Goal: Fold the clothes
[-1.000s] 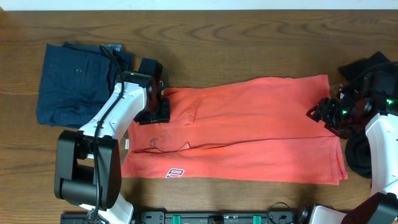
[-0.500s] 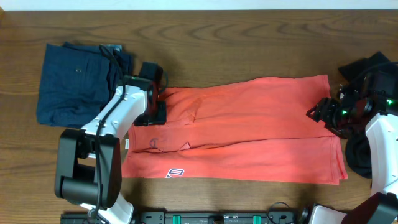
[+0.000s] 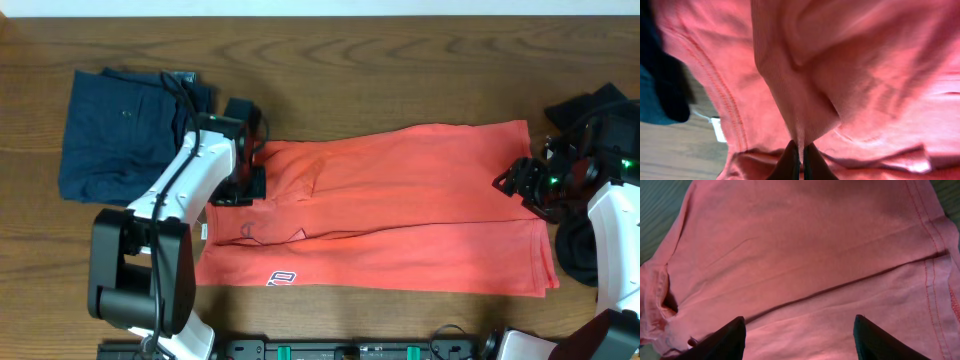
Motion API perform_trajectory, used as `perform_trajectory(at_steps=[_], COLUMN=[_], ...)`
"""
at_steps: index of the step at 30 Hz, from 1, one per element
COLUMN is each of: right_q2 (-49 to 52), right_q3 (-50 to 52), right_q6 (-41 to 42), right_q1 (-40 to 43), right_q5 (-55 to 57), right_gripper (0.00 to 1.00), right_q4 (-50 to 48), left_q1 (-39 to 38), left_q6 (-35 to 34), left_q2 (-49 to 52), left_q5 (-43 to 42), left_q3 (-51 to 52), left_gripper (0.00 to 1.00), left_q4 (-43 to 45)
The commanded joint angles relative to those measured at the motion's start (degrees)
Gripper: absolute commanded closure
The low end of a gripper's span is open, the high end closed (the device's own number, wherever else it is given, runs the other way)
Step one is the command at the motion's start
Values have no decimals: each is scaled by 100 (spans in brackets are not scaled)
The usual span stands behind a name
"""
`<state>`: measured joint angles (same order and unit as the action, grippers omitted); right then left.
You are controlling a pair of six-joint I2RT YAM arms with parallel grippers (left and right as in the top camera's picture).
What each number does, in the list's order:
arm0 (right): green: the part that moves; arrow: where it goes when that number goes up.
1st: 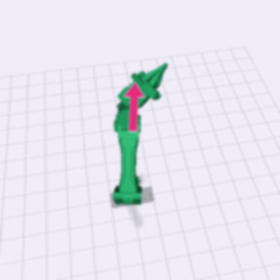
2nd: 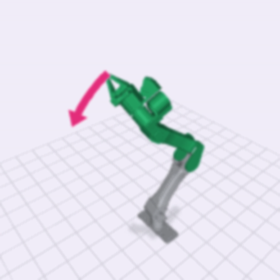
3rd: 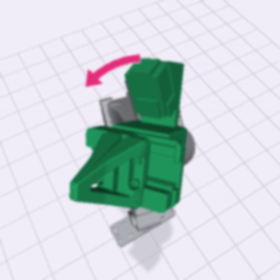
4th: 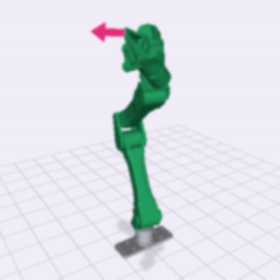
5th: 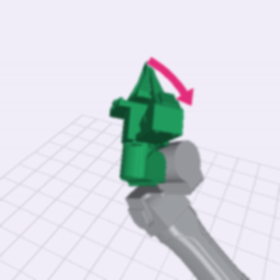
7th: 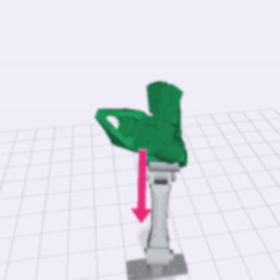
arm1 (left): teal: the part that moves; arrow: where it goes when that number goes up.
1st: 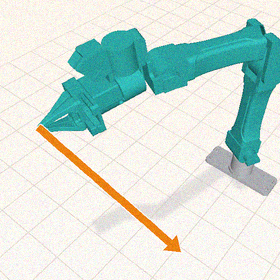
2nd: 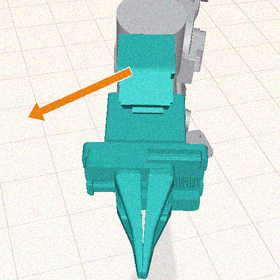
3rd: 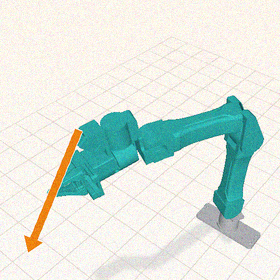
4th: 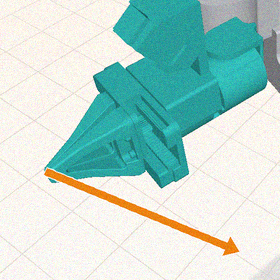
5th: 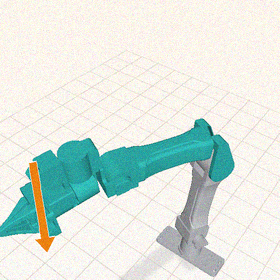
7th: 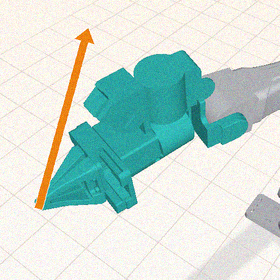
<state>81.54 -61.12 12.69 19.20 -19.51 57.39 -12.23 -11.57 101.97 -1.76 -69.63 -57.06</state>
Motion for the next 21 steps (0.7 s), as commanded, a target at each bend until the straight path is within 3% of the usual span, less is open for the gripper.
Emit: perform_trajectory(at_steps=[1, 10, 11, 12, 13, 17, 21], right_q2=[17, 17, 17, 17, 17, 17, 17], right_q3=[-90, -90, -90, -90, -90, -90, -90], right_q6=[-105, -103, -105, -105, -105, -105, -103], right_q1=[-52, -52, -52, -52, -52, -52, -52], right_q5=[4, 7, 7, 7, 7, 9, 28], right_gripper=[33, 32, 32, 32, 32, 32, 32], right_q4=[-13, -13, -17, -26, -35, -44, -98], left_q1=[4, 4, 4, 4, 4, -2, -101], left_q6=[42, 151, 149, 149, 149, 149, 247], left_q2=[-238, -243, -245, -245, -245, -245, -240], left_q5=[-37, -31, -37, -37, -37, -297, -1060], left_q3=[-247, -251, -258, -271, -284, -396, -367], left_gripper=[94, 92, 76, 50, 44, 41, 45], left_q4=[-188, -608, -621, -634, -640, -608, -13])
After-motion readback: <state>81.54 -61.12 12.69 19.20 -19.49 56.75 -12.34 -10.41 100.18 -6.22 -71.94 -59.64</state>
